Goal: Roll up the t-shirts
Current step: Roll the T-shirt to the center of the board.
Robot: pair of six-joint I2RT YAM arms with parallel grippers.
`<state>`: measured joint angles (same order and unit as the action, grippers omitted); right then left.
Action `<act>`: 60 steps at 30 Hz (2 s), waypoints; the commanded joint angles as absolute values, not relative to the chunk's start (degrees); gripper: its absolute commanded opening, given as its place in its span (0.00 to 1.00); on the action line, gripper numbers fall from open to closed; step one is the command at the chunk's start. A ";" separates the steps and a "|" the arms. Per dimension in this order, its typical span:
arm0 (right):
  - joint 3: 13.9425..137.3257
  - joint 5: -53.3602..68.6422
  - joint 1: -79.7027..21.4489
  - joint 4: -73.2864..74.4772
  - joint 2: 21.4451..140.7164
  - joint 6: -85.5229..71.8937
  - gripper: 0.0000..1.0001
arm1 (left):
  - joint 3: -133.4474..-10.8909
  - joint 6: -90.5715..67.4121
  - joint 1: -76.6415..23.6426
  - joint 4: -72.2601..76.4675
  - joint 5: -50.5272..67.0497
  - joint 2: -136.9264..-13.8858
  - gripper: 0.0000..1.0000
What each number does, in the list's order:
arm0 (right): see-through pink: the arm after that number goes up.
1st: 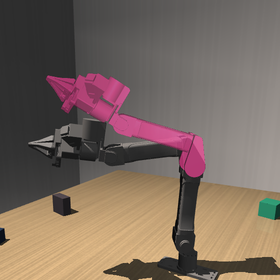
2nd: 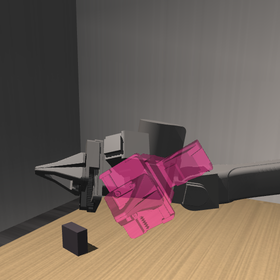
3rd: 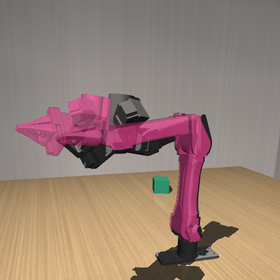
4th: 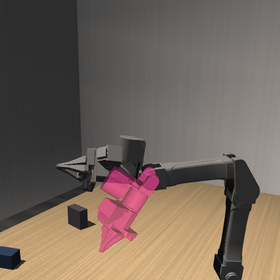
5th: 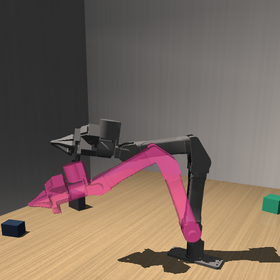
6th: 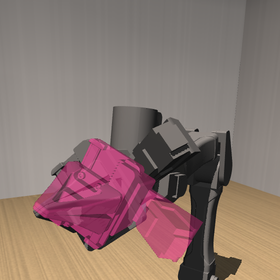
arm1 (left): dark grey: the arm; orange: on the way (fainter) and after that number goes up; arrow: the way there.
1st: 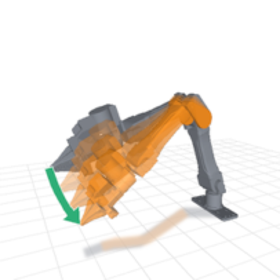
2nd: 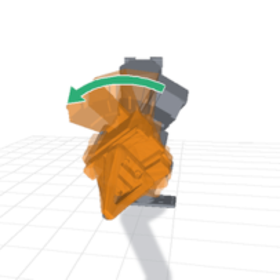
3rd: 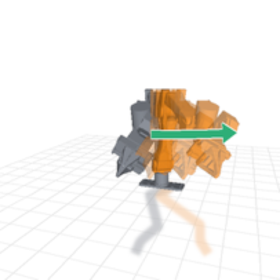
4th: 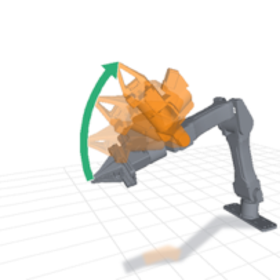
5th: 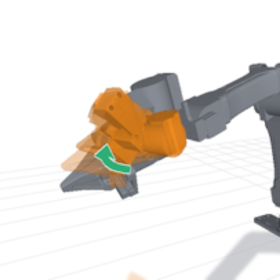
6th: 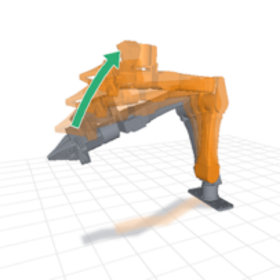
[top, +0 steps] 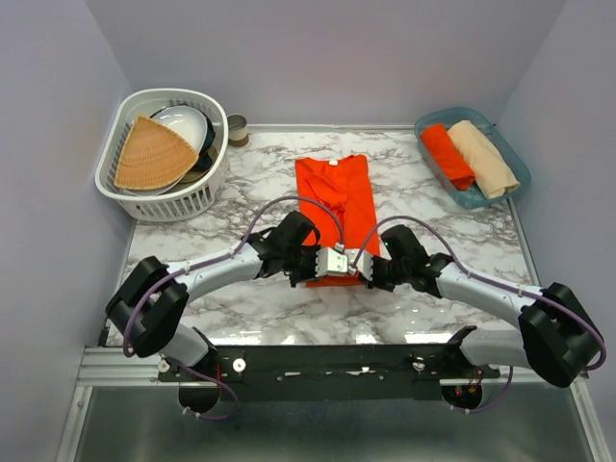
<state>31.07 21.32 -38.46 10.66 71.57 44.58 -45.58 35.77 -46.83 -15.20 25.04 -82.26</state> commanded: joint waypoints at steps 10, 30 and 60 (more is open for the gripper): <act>49.30 40.15 -31.21 39.36 77.41 51.32 0.09 | -67.75 46.93 -37.18 -57.44 51.76 -98.34 0.00; 71.27 49.22 -25.40 72.33 104.58 71.98 0.09 | -80.94 41.13 -31.82 -64.95 56.16 -115.12 0.00; 91.14 46.50 -22.59 82.62 131.31 66.28 0.09 | -83.24 32.87 -24.44 -57.93 49.31 -116.84 0.36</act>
